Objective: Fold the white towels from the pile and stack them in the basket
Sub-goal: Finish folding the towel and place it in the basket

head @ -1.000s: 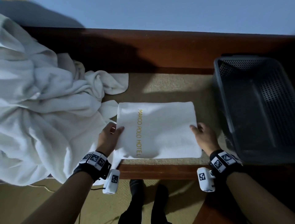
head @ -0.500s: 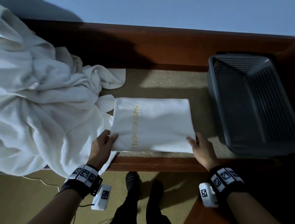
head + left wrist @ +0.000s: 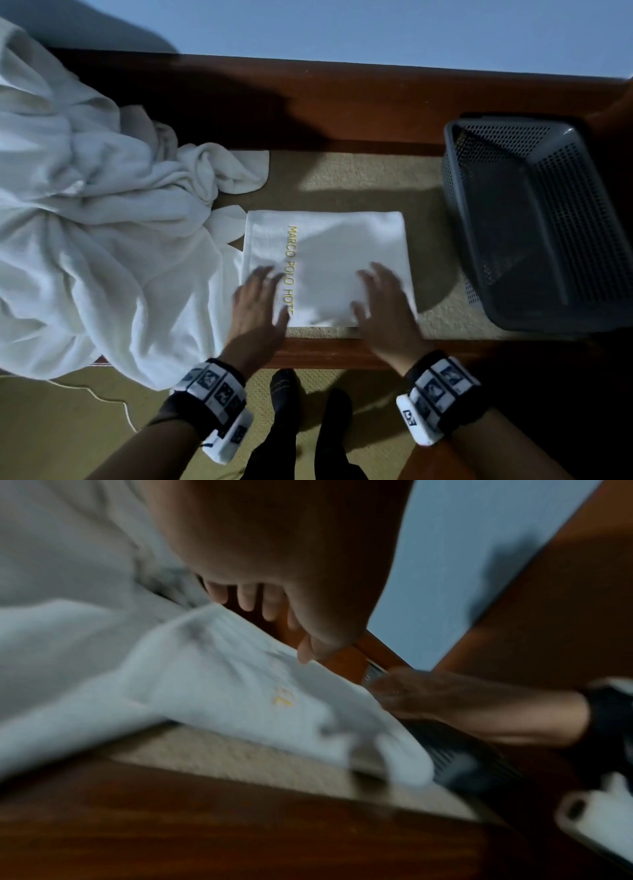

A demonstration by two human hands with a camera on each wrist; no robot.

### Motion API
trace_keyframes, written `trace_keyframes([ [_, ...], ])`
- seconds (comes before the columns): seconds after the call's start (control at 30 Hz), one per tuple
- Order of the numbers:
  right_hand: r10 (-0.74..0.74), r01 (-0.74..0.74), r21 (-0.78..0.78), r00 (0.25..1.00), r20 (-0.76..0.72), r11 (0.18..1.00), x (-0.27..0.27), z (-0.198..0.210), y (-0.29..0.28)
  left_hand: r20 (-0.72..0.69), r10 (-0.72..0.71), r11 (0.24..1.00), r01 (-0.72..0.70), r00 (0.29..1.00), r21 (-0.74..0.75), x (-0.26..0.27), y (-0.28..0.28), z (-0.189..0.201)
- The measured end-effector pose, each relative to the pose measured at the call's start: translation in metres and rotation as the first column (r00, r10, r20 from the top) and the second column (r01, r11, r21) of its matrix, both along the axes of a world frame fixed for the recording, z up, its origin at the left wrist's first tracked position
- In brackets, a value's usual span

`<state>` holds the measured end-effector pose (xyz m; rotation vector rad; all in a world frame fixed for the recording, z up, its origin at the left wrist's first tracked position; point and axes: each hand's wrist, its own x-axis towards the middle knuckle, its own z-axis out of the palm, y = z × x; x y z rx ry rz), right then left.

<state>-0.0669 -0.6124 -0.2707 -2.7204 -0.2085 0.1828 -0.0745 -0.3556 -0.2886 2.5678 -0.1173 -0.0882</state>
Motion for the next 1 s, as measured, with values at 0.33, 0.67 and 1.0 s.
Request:
trace_keyframes([
  [0.33, 0.071, -0.131, -0.281, 0.974, -0.214, 0.951, 0.057, -0.056, -0.002, -0.126, -0.159, 0.932, 0.191, 0.979, 0.307, 0.055, 0.009, -0.055],
  [0.67, 0.11, -0.178, -0.296, 0.966, -0.234, 0.938, 0.12, -0.032, 0.028, -0.104, -0.265, 0.901, 0.285, 0.959, 0.327, 0.099, -0.002, -0.041],
  [1.0, -0.287, 0.25, -0.142, 0.848, -0.444, 0.958, 0.147, -0.032, -0.045, -0.37, 0.048, 0.982, 0.025, 0.928, 0.189, 0.158, 0.045, -0.041],
])
